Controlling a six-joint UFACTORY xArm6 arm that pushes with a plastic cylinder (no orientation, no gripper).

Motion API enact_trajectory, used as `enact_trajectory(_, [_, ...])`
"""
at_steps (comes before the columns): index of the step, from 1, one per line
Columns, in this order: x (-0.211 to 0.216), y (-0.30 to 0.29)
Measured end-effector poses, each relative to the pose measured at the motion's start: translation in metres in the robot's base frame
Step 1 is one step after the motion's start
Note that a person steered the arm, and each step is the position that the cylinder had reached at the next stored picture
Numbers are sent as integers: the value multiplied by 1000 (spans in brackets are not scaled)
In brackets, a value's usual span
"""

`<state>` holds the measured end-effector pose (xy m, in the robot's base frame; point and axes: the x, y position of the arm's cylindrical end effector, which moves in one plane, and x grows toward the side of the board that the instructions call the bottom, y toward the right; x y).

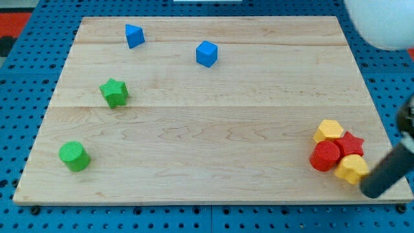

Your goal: Move the arm left to the blue cube

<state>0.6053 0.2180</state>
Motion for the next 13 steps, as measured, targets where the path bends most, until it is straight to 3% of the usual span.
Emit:
enact_trajectory(2, [9,10])
enact_trajectory(4, [7,-156])
enact_trajectory(5, [7,-158])
enact_trajectory(6, [-27,-169])
enact_trajectory(7, [-95,-176])
enact_trajectory(11, [-140,-187])
enact_trajectory(13, [-223,-260])
